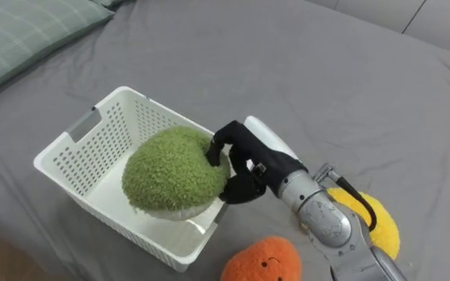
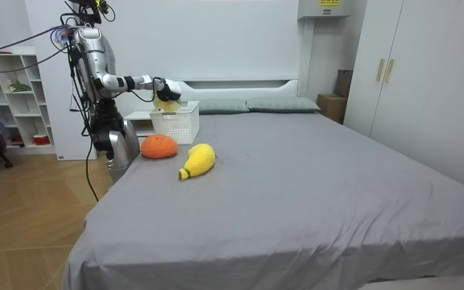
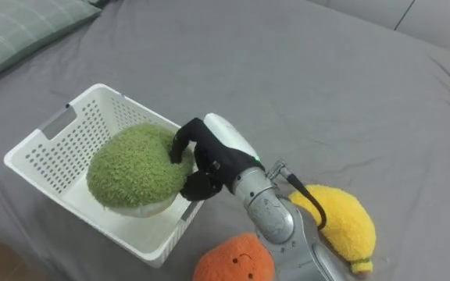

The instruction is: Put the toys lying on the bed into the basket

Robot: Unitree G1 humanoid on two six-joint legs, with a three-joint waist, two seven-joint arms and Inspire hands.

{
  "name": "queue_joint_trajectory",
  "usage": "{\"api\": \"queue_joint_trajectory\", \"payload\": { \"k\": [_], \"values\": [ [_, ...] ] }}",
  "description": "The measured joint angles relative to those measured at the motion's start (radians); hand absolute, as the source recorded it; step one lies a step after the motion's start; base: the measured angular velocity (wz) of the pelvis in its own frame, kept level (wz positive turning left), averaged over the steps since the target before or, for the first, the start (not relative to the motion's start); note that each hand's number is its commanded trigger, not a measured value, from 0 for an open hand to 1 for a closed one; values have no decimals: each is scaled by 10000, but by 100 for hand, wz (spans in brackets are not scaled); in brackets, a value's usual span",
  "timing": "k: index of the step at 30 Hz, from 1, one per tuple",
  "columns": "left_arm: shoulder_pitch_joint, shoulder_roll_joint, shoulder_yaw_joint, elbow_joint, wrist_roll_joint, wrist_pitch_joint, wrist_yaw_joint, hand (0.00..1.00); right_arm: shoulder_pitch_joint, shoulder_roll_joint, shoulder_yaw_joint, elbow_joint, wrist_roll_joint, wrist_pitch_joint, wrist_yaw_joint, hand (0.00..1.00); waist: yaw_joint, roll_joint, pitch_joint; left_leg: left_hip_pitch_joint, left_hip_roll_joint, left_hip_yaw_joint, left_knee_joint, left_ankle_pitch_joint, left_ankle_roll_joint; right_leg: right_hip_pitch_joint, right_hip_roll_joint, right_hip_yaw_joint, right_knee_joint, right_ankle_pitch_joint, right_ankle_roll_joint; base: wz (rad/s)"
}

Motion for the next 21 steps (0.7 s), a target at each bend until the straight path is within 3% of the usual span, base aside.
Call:
{"api": "queue_joint_trajectory", "payload": {
  "k": [11, 12, 13, 14, 15, 16, 21],
  "values": [
    [-289, 87, -187, 642, 2, 217, 1, 0, -115, 115, 400, 221, -115, 85, 255, 100, 106, -5, 3, -132, -24, -113, 93, 3, 0, -48, -62, -155, -4, 6, 9, 3],
    [-293, 88, -187, 641, 2, 226, 1, 0, -115, 175, 401, 348, -159, 95, 251, 86, 150, -6, 3, -136, -24, -118, 96, 2, 0, -48, -63, -169, -4, 6, 9, 0],
    [-306, 88, -211, 641, -1, 235, 1, 0, -116, 218, 404, 495, -183, 128, 249, 59, 180, -5, 5, -145, -25, -125, 104, 2, 1, -49, -65, -185, -5, 6, 9, 0],
    [-314, 91, -263, 640, -4, 249, 3, 0, -116, 225, 423, 533, -180, 188, 248, 55, 189, -3, 7, -151, -24, -126, 111, 1, 1, -49, -66, -190, -6, 6, 9, 0],
    [-318, 98, -378, 640, 2, 265, 4, 0, -116, 226, 473, 579, -189, 270, 244, 20, 213, 3, 12, -159, -25, -126, 119, 1, 1, -49, -69, -204, -6, 6, 10, 0],
    [-321, 95, -391, 641, 0, 267, 3, 0, -116, 236, 497, 625, -207, 284, 244, 2, 210, 3, 12, -164, -24, -128, 123, 1, 1, -50, -69, -208, -7, 6, 10, 0],
    [-408, 95, -430, 652, -1, 267, 19, 0, -116, 235, 502, 728, -207, 285, 243, 0, 204, 3, 15, -165, -25, -129, 124, 1, 1, -51, -69, -204, -5, 6, 10, 0]
  ]
}}
